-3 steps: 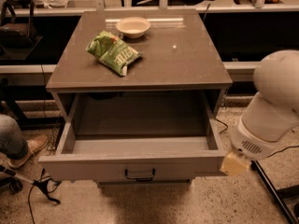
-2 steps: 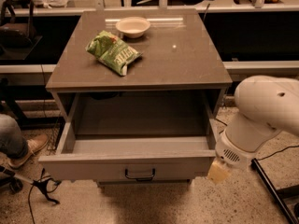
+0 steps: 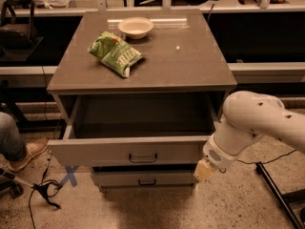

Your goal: Close top drawer

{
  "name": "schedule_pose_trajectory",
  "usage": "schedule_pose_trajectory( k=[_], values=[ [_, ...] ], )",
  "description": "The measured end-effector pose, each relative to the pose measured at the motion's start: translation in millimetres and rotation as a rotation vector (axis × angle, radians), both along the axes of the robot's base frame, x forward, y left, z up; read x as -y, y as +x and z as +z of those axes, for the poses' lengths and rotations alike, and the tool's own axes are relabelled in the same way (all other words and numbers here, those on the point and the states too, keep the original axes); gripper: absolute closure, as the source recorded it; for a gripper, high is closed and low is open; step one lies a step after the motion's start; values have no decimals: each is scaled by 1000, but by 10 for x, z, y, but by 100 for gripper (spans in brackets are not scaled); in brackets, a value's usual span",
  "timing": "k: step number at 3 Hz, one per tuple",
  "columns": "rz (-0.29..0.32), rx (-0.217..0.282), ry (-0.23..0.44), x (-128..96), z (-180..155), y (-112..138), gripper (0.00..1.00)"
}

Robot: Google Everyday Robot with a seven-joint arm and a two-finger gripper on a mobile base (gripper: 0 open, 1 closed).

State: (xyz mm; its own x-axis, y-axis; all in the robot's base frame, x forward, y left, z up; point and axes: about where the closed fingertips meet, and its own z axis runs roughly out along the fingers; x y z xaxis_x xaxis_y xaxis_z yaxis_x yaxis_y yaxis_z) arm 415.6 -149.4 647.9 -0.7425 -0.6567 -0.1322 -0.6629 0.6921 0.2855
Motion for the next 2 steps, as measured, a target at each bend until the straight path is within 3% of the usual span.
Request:
schedule_pose_trajectory(
  k=[1,2],
  values=[
    [0,0,0,0,0,0,100],
    [-24,41,15,-38,13,208,100]
  ],
)
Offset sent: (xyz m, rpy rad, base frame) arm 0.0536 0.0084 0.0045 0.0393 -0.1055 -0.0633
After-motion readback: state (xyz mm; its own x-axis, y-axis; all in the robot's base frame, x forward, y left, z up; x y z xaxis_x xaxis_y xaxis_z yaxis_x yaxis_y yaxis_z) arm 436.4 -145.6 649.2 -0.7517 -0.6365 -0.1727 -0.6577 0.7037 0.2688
